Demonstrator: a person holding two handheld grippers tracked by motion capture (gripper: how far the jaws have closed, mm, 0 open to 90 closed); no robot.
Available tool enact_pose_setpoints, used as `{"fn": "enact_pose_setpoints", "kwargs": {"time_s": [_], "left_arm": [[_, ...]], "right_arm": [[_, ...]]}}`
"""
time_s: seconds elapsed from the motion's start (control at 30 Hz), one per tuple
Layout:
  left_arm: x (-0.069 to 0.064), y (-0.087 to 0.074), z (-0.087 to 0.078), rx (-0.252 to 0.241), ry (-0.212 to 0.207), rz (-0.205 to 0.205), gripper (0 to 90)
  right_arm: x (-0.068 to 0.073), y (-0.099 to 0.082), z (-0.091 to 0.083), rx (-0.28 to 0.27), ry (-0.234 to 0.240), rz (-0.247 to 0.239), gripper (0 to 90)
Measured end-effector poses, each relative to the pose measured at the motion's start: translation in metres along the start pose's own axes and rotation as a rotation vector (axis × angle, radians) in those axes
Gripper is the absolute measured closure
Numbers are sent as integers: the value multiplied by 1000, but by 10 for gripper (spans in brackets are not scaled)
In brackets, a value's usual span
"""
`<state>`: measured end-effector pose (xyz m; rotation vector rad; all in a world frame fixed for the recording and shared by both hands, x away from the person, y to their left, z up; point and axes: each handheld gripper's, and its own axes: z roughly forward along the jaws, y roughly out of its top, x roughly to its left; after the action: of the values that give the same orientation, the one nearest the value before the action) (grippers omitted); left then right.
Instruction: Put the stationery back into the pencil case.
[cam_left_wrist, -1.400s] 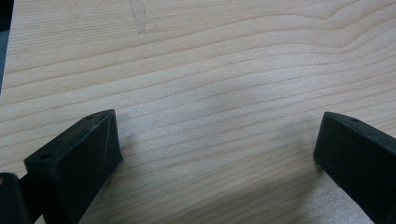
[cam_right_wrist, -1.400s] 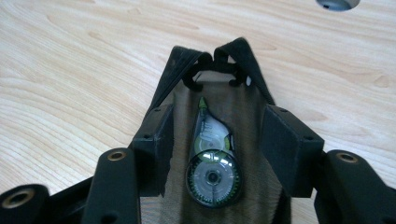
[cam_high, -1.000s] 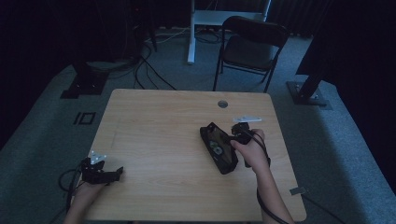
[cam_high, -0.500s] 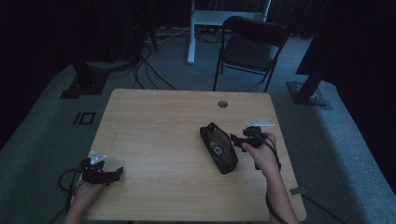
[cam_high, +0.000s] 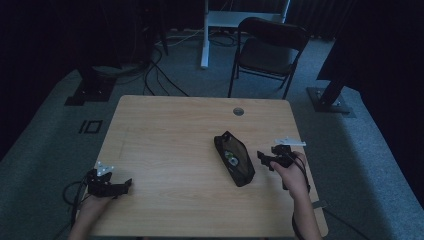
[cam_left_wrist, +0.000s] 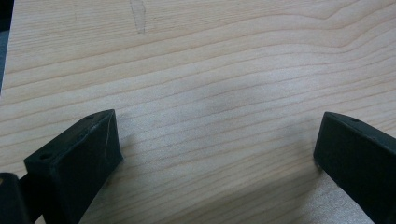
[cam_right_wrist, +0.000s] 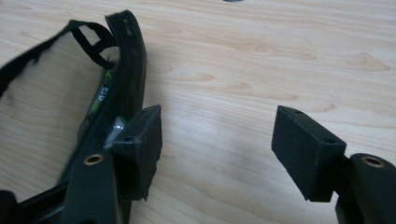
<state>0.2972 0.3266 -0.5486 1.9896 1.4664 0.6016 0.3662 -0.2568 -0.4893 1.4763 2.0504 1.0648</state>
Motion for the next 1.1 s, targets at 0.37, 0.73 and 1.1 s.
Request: {"fn": "enact_pose_setpoints", "kwargs": {"time_s": [0.37, 0.73, 1.1], "left_arm": [[0, 0, 0, 0, 0, 0, 7], [0, 0, 0, -2, 0, 0, 7], [0, 0, 0, 0, 0, 2, 7]], "right_arm": [[-16, -23, 0, -8, -18, 46, 277], [-27, -48, 1, 33, -73, 37, 141], [-25, -64, 3, 22, -99, 45, 140]]}}
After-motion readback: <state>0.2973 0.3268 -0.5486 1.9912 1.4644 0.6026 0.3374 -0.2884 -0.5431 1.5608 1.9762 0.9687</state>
